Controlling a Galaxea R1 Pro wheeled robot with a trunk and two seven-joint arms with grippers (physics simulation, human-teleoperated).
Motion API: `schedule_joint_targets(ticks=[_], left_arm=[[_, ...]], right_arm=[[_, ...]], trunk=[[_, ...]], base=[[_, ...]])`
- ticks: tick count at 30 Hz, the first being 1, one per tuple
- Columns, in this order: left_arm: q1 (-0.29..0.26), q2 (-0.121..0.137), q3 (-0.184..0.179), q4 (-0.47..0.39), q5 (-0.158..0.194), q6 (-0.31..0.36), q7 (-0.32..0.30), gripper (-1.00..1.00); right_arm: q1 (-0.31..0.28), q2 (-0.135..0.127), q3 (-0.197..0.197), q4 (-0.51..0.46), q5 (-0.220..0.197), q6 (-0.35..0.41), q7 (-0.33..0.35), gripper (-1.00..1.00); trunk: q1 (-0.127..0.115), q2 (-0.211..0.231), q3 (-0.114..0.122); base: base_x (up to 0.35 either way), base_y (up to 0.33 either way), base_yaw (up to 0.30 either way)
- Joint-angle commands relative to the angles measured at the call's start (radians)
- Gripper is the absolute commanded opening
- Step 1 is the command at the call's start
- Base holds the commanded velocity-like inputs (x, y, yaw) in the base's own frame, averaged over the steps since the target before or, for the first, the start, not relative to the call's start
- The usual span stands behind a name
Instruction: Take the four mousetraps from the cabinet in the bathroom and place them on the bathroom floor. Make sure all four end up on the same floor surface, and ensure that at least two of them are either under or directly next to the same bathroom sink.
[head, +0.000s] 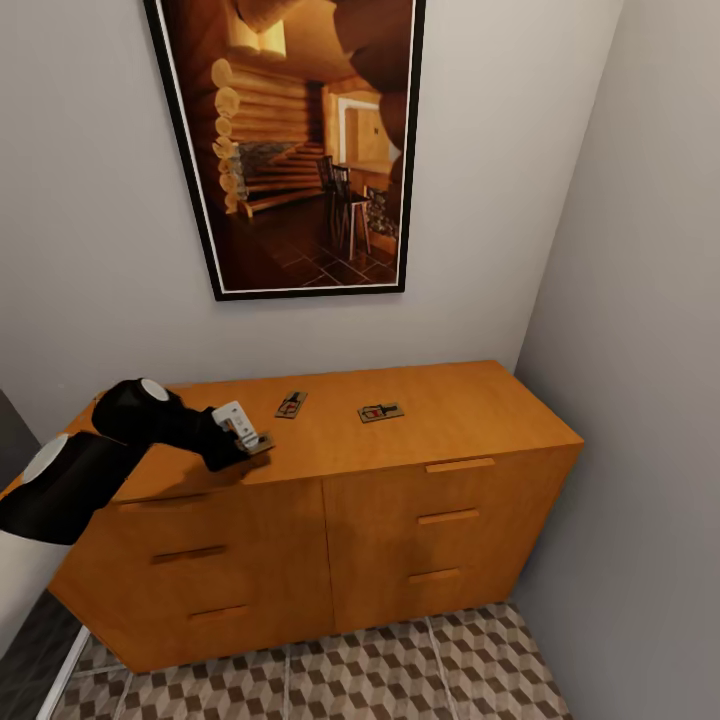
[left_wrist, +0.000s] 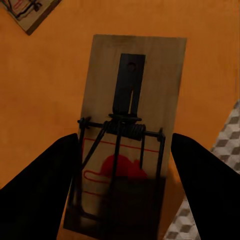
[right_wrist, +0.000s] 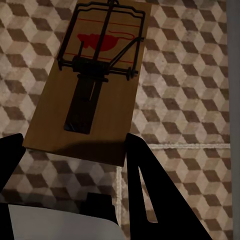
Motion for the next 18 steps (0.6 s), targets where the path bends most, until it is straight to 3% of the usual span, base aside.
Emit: schedule_joint_targets(ticks=[1,6,9,13,18], left_arm=[[-0.001,0.001,0.021,-0.012,-0.010,0.008,-0.016,-1.00],[-0.001,0.001,0.121,-0.038,-0.011,0.008,-0.078,-1.00],[-0.001,0.006,0.159,-0.044,-0.012,0.007,-0.121,-1.00],[-0.001,0.026,0.178,-0.053,-0.013,0.006,-0.142,-1.00],[-0.001,0.033,0.181,-0.055,-0.014,0.006,-0.147,-1.00]], right_arm=[[-0.001,0.000,0.005,0.001,0.007,-0.001,-0.007,-1.00],[-0.001,0.000,0.005,0.002,0.006,-0.001,-0.007,-1.00],[-0.001,0.000,0.005,0.001,0.007,-0.001,-0.007,-1.00],[-0.001,0.000,0.005,0.001,0.007,-0.001,-0.007,-1.00],[-0.001,0.000,0.005,0.000,0.006,-0.003,-0.007,-1.00]], trunk=[[0.000,-0.001,-0.001],[0.000,-0.001,-0.001],[0.000,-0.001,-0.001],[0.000,-0.001,-0.001],[0.000,-0.001,-0.001]], base=[[0.000,0.000,0.000],[0.000,0.000,0.000],[0.000,0.000,0.000],[0.000,0.000,0.000],[-0.013,-0.008,0.000]])
